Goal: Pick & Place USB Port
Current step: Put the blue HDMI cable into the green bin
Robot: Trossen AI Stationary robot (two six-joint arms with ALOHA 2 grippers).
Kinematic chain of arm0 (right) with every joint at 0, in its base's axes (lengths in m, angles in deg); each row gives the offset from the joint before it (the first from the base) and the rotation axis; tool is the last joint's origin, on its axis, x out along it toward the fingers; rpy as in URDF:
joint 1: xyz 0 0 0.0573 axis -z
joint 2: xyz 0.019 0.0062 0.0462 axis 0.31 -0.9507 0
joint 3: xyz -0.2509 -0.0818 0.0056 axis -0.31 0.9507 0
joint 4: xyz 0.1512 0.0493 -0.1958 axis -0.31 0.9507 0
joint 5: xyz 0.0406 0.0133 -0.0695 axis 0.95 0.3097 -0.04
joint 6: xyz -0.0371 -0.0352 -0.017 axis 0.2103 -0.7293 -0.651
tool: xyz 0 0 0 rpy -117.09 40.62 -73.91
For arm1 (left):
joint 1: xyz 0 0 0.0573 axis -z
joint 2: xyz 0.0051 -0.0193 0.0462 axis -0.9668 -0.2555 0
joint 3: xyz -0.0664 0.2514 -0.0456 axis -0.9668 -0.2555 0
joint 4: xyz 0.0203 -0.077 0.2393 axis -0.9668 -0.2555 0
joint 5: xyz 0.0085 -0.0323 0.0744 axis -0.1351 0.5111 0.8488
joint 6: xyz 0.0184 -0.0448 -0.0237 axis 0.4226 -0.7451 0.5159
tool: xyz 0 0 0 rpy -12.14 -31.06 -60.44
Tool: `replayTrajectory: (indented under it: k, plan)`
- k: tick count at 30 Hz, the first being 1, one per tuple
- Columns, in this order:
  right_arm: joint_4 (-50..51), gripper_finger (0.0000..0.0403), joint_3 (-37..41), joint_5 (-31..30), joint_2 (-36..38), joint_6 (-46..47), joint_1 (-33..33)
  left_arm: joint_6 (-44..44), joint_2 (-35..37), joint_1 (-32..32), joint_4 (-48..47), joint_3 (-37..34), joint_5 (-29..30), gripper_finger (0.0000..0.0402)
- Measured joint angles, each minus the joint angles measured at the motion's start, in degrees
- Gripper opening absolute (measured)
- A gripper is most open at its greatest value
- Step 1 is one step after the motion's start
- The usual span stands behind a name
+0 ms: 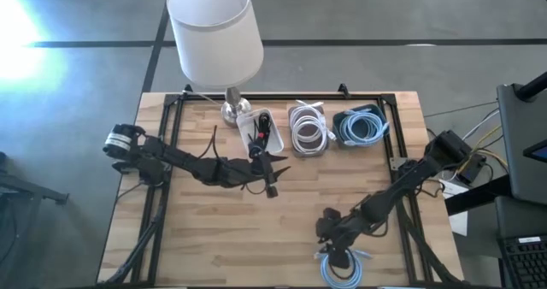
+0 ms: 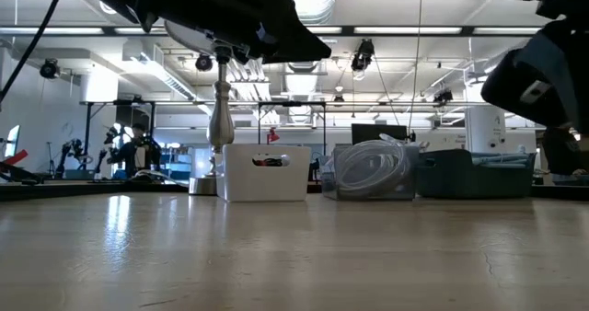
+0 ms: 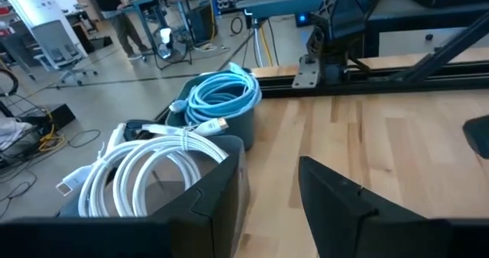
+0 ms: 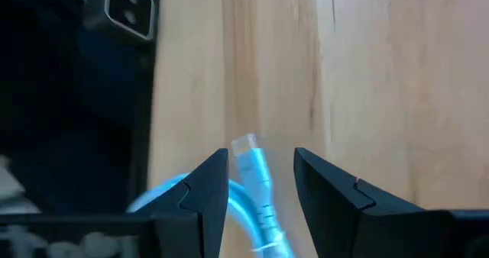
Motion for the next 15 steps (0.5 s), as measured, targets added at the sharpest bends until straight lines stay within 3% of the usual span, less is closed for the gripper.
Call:
replayTrajectory:
  k: [4, 10, 15]
  plan:
    - [2.1, 0.0137, -3.0, 0.8, -1.9, -6.6, 0.0, 0.0, 0.0, -0.4, 0.0, 0.0, 0.0, 0.014]
    - [7.2, 0.0132, -7.9, 1.4, -3.4, -6.0, -1.8, 0.0, 0.0, -0.5, 0.0, 0.0, 0.0, 0.014]
    - [18.7, 0.0131, -10.8, -1.2, -3.8, -4.3, -5.3, -0.2, 0.0, -0.4, 0.0, 0.0, -0.4, 0.014]
